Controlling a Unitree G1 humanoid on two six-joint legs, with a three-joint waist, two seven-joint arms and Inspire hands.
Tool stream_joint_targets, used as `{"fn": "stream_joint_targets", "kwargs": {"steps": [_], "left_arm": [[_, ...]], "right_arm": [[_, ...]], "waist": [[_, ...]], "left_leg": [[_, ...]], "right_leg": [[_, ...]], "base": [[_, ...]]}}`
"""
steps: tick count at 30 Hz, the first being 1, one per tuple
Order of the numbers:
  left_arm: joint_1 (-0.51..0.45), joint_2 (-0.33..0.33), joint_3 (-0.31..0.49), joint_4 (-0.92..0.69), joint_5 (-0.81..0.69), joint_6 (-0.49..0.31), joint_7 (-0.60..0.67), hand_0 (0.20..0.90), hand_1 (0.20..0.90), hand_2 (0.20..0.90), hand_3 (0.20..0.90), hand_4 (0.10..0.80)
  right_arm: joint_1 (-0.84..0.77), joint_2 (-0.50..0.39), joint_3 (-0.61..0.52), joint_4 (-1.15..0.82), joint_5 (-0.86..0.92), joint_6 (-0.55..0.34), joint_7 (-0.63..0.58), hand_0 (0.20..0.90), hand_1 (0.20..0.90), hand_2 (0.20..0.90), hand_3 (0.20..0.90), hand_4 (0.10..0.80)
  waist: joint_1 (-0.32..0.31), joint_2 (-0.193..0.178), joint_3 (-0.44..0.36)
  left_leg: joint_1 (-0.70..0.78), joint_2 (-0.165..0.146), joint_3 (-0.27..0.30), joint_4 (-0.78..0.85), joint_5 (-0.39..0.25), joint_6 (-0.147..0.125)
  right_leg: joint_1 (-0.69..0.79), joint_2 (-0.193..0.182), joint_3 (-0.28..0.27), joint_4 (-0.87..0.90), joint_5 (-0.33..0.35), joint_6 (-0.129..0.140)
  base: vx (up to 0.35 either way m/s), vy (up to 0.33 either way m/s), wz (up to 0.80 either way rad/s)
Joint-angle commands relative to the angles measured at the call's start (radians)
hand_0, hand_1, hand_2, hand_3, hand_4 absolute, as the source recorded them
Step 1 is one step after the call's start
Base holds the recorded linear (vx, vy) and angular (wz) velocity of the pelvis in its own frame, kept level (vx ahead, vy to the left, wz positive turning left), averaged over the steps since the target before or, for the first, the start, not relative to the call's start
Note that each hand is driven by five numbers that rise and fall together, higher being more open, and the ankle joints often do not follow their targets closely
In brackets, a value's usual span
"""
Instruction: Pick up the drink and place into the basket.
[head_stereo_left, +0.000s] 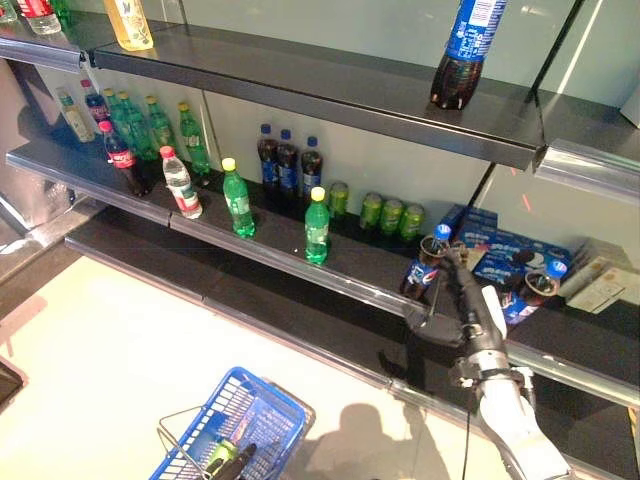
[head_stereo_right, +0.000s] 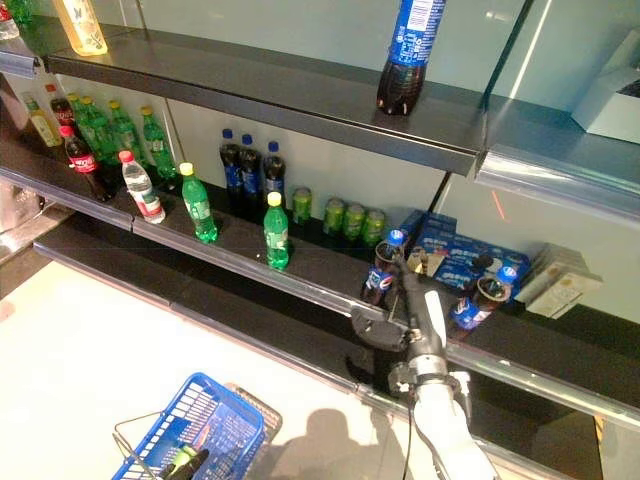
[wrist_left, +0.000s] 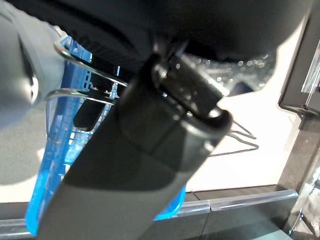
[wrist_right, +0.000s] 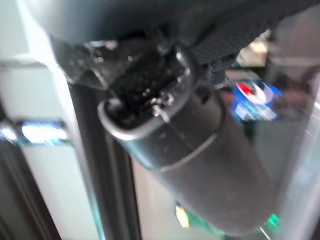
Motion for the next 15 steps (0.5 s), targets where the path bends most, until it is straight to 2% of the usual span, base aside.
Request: {"fn": "stream_joint_targets", "kwargs": {"steps": [1,8,15], "left_arm": [[-0.032,-0.007,-0.003,-0.048,0.048,-0.105,-0.046,0.3,0.3,0.3,0.2,0.1],[-0.044,-0.003,-0.04,-0.048,0.054,-0.092,-0.021,0.3,0.3,0.3,0.2,0.1],[-0.031,-0.001,-0.071,-0.067,0.063,-0.078,-0.013,0.3,0.3,0.3,0.2,0.1]], "right_arm": [[-0.142,-0.054,-0.065,-0.129,0.011,-0.125,-0.081,0.9,0.9,0.9,0.9,0.8],[-0.228,-0.039,-0.071,-0.088,0.024,-0.13,-0.315,0.9,0.9,0.9,0.9,0.8],[-0.314,-0.019,-0.042,-0.025,0.031,-0.095,-0.348,0.9,0.9,0.9,0.9,0.8]], "waist": [[0.003,0.011,0.0],[0.038,0.021,0.049],[0.062,0.045,0.086]], "left_leg": [[0.024,0.028,-0.005,0.113,-0.121,0.007],[-0.043,0.025,-0.052,0.253,-0.146,0.004],[-0.076,0.012,-0.083,0.29,-0.138,0.004]], "right_leg": [[-0.044,-0.057,-0.006,0.075,-0.006,0.037],[-0.082,-0.042,-0.025,0.205,-0.063,-0.003],[-0.098,-0.05,-0.04,0.241,-0.069,-0.012]], "base": [[0.045,0.006,-0.04],[0.073,-0.006,0.06],[0.059,0.013,0.11]]}}
